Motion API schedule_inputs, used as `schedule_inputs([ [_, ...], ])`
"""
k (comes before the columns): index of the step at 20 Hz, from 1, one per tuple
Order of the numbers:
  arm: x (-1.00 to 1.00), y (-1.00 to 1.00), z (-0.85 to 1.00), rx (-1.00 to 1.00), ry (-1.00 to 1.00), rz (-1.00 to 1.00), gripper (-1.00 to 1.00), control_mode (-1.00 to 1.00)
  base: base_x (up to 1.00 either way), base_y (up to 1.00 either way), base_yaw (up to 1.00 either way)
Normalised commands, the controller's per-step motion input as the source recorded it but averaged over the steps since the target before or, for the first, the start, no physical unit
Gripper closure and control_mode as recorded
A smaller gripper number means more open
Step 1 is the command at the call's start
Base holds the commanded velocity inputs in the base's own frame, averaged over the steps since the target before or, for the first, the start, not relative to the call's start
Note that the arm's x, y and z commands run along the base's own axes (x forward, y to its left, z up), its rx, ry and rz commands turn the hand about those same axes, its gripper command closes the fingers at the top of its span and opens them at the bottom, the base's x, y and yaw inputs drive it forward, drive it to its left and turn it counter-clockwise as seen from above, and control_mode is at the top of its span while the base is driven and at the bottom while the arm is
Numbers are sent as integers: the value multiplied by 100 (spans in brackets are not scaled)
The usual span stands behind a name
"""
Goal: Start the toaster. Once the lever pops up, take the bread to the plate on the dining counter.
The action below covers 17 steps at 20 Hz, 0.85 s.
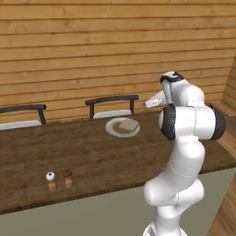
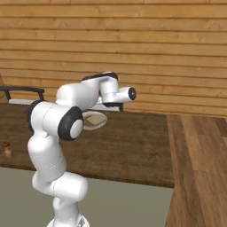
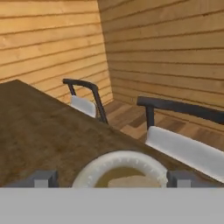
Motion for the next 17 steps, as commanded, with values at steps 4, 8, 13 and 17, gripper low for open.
schedule_inputs([
  [4, -100, 16, 63, -41, -45, 0, -100, -100, 0, 0, 0],
  [8, -100, 39, 35, -52, -47, -1, -100, -100, 0, 0, 0],
  [13, -100, 39, 31, -50, -32, -8, -100, -100, 0, 0, 0],
  [17, -100, 39, 35, -41, -19, -13, -100, -100, 0, 0, 0],
])
